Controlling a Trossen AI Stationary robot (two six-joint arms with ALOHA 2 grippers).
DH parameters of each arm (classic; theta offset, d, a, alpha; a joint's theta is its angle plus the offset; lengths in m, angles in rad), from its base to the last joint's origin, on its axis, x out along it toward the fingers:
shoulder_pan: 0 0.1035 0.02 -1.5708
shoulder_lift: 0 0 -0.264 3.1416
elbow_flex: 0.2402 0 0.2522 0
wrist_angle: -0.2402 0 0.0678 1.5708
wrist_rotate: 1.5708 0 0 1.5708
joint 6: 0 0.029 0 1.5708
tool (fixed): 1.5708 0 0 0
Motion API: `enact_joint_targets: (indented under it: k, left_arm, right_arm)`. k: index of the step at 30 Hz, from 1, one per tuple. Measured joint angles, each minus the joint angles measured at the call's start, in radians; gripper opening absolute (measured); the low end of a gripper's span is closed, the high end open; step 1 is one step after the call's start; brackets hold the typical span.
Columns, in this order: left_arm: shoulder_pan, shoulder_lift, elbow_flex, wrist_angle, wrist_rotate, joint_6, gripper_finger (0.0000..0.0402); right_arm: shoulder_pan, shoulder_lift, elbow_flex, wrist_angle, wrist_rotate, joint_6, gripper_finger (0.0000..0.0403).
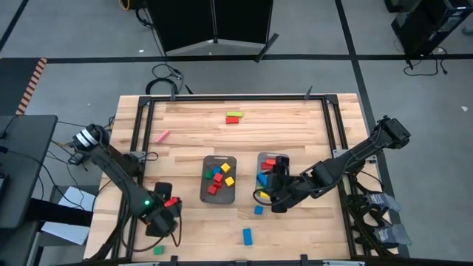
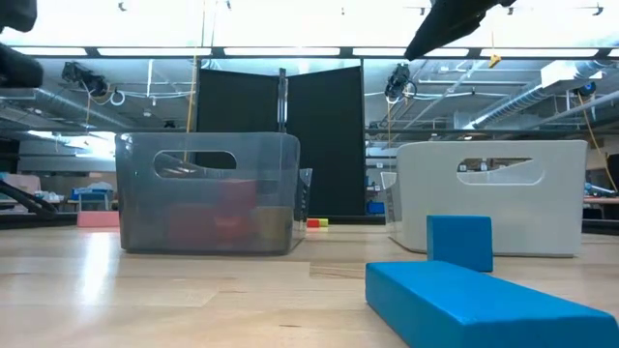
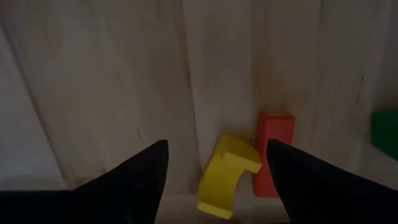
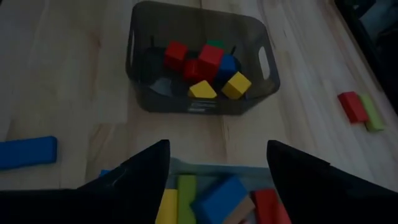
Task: Sort blocks by size
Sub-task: Put the large yellow block into the gray bin
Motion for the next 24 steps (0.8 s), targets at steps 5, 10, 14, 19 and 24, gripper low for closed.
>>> enact_joint_targets:
  k: [5,10,14,19,24]
  left_arm:
    - [-0.030,0.015,-0.045,0.017,0.049,-0.027,0.0280]
    - [-0.048,0.015,-0.097,0.041,0.076,-0.050,0.0280]
    - [-0.052,0.014,-0.124,0.095,0.091,-0.051,0.0280]
    - [-0.052,0.015,-0.143,0.137,0.095,-0.048,0.0280]
    - [-0.052,0.015,-0.181,0.181,0.104,-0.039,0.0272]
  right_arm:
    - [0.008,0.000,0.000,0.020,0.000,0.000,0.0277]
    - [0.017,0.000,0.000,0.031,0.000,0.000,0.0275]
    - [0.018,0.000,0.000,0.033,0.007,0.003,0.0272]
    - [0.017,0.000,0.000,0.037,0.008,0.003,0.0272]
    - [0.017,0.000,0.000,0.037,0.016,0.003,0.0270]
